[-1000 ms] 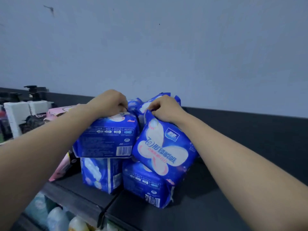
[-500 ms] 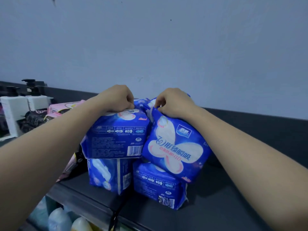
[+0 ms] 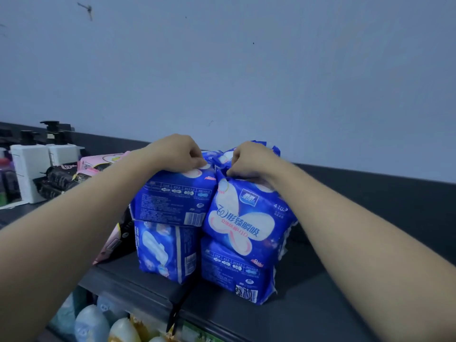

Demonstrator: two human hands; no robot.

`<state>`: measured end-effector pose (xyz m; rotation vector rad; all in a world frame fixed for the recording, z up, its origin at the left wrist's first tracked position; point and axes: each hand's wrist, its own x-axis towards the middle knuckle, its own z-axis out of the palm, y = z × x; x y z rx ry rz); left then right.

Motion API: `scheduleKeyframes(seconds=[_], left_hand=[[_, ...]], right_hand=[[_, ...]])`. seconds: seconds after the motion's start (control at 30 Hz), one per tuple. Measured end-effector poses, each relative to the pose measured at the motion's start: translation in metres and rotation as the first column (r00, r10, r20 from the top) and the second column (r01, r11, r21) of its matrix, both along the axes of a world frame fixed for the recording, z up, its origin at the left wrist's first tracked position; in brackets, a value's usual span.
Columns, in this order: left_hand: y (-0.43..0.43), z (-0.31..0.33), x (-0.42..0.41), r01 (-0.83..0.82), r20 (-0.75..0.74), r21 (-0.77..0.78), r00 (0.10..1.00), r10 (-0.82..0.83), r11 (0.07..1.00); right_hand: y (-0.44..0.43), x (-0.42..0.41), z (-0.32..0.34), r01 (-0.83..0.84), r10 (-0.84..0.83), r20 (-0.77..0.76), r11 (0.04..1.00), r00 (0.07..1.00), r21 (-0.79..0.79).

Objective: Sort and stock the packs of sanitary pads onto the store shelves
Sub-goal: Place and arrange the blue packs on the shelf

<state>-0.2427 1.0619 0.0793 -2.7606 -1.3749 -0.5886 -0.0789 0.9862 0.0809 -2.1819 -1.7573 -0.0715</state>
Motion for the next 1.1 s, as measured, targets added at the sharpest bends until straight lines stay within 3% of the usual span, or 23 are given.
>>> scheduleKeyframes(seconds=[0.1, 0.17, 0.27, 0.43, 0.57, 0.67, 0.77, 0.97, 1.1], left_hand=[[-0.012, 0.007, -0.015, 0.0, -0.121, -0.213, 0.992, -0.026, 0.977], [-0.016, 0.011, -0.023, -0.07, -0.257, -0.291, 0.966, -0.007, 0.954], [-0.02, 0.008, -0.028, -0.115, -0.403, -0.219, 0.915, 0.018, 0.969], [-0.019, -0.009, -0.028, 0.042, -0.187, -0.159, 0.98, -0.071, 0.986], [-0.018, -0.015, -0.03, -0.029, -0.286, -0.036, 0.958, 0.018, 0.999], [-0.029, -0.013, -0.024, 0.008, -0.314, -0.026, 0.949, -0.016, 1.0], [-0.045, -0.006, -0.014, 0.106, -0.279, -0.036, 0.954, -0.112, 0.994], [-0.087, 0.006, 0.022, 0.208, -0.121, 0.141, 0.974, -0.192, 0.968], [-0.126, -0.001, 0.054, 0.294, -0.06, 0.268, 0.956, -0.289, 0.918]], right_hand=[[-0.037, 0.003, 0.026, -0.225, 0.187, -0.236, 0.964, 0.954, -0.146], [-0.058, 0.006, 0.033, -0.292, 0.264, -0.141, 0.921, 0.954, -0.259], [-0.065, 0.005, 0.012, -0.281, 0.326, 0.06, 0.884, 0.944, -0.374], [-0.062, 0.005, -0.014, -0.339, 0.355, 0.118, 0.931, 0.927, -0.138], [-0.071, -0.004, -0.027, -0.323, 0.326, 0.266, 0.945, 0.907, -0.06], [-0.08, -0.006, -0.034, -0.256, 0.221, 0.359, 0.965, 0.907, 0.055], [-0.092, -0.003, -0.042, -0.195, 0.147, 0.304, 0.971, 0.941, 0.135], [-0.129, 0.007, -0.055, -0.073, 0.019, 0.242, 0.974, 0.97, 0.214], [-0.167, 0.024, -0.058, 0.102, -0.146, 0.232, 0.976, 0.962, 0.194]])
